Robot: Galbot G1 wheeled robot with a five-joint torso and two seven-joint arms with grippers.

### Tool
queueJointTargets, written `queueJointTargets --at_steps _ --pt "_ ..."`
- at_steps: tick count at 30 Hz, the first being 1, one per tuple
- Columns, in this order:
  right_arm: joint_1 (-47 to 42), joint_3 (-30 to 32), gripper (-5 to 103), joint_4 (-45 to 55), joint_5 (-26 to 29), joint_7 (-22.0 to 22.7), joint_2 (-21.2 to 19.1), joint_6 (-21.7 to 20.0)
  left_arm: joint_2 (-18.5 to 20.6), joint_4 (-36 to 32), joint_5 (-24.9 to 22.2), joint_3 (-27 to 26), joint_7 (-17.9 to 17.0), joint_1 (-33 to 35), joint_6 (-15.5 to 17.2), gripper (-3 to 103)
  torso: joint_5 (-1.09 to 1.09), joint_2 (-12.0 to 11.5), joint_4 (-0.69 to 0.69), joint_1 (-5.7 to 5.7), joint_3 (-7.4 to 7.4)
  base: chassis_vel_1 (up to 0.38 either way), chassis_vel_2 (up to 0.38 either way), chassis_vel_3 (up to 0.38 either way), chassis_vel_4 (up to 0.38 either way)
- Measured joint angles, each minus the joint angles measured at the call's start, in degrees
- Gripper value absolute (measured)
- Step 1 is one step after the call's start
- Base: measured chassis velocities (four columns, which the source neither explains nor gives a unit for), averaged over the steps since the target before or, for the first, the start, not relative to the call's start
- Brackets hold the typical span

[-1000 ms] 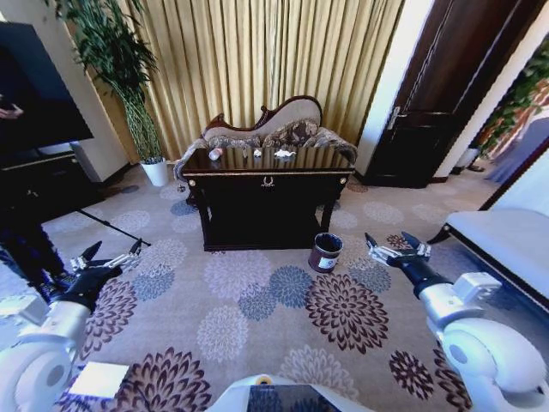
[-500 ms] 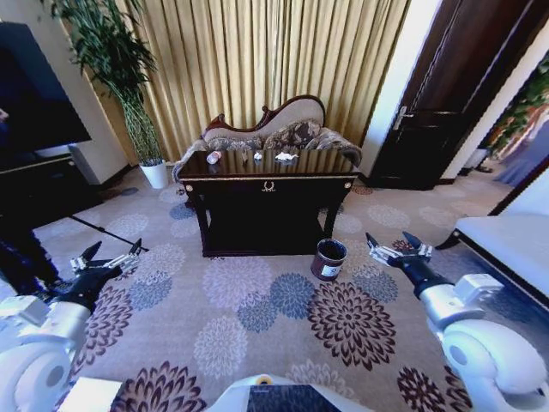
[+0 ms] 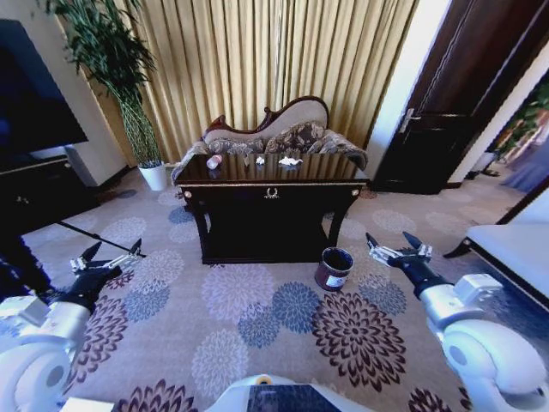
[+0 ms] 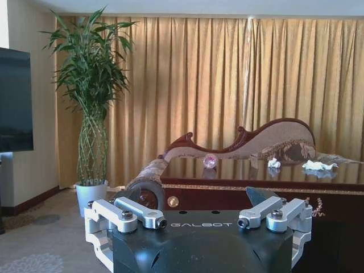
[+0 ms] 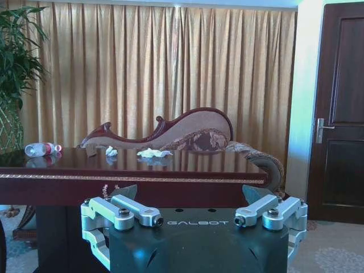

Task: Move to the front of the table and place the trash on the table into the trash bin.

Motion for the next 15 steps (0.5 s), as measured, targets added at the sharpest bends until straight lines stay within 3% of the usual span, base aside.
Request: queueJointTargets --at_steps 15 --pt "-0.1 0.1 100 0.1 -0.1 0.0 -0.1 0.0 0.0 0.2 0.0 0.0 0.2 0.0 -0.2 100 -0.01 0.0 0.01 0.0 0.0 -0.127 0.14 0.133 -0.14"
